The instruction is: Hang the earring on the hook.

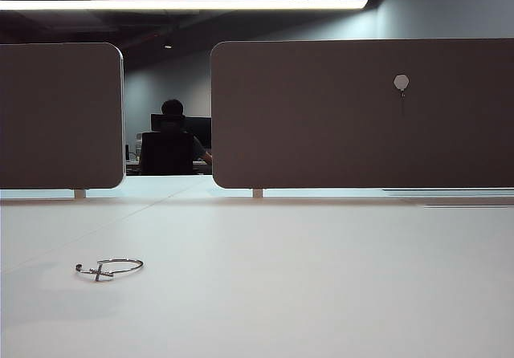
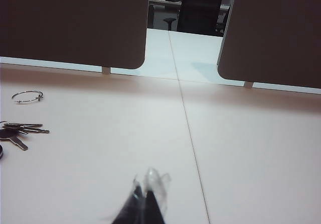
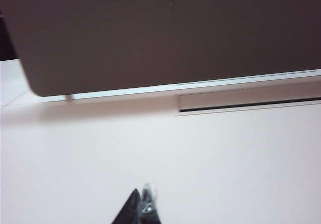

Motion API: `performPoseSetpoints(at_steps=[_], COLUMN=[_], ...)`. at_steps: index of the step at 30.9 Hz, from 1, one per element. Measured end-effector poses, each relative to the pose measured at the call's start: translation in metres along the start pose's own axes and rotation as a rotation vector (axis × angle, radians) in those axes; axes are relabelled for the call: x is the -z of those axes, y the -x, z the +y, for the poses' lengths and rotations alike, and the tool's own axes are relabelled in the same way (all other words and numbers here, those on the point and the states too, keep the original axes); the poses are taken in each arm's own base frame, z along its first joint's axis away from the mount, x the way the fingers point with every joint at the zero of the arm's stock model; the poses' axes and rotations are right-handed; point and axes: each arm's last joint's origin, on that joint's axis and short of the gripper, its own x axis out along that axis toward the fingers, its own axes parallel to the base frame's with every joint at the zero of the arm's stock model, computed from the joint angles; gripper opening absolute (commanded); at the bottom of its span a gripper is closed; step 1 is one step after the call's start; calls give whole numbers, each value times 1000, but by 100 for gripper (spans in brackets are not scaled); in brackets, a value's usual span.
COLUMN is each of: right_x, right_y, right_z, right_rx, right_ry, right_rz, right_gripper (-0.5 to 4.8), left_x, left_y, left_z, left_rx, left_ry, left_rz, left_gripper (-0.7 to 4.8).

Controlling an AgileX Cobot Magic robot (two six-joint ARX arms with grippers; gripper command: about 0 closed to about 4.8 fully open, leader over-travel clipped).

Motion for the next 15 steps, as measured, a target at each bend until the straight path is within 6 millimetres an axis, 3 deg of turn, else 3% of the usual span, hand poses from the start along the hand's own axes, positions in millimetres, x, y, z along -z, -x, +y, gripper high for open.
performPoseSetpoints(at_steps=[10,11,12,13,14,15], right_x=[0,0,-1,-3,-6,-12], right_y=[0,0,0,1,1,2], right_z=[-1,-1,-1,-1,1,2], right_rx=[47,47,46,33,10,-28], right_ry=[48,48,48,50,49,50], right_rz=[-2,-2,0,0,-7,-14], right_gripper=[0,33,124,224,353,437], left_x=[0,0,0,0,0,0], left_y=[0,0,0,0,0,0], left_z=[2,2,2,2,2,2], left_rx=[-68,-76,-79,-78,-77,-74], left_ry=[0,0,0,0,6,22], left_rz=[-5,-6,-7,-7,-7,-7], left_gripper=[-5,-3,14,94,201,331])
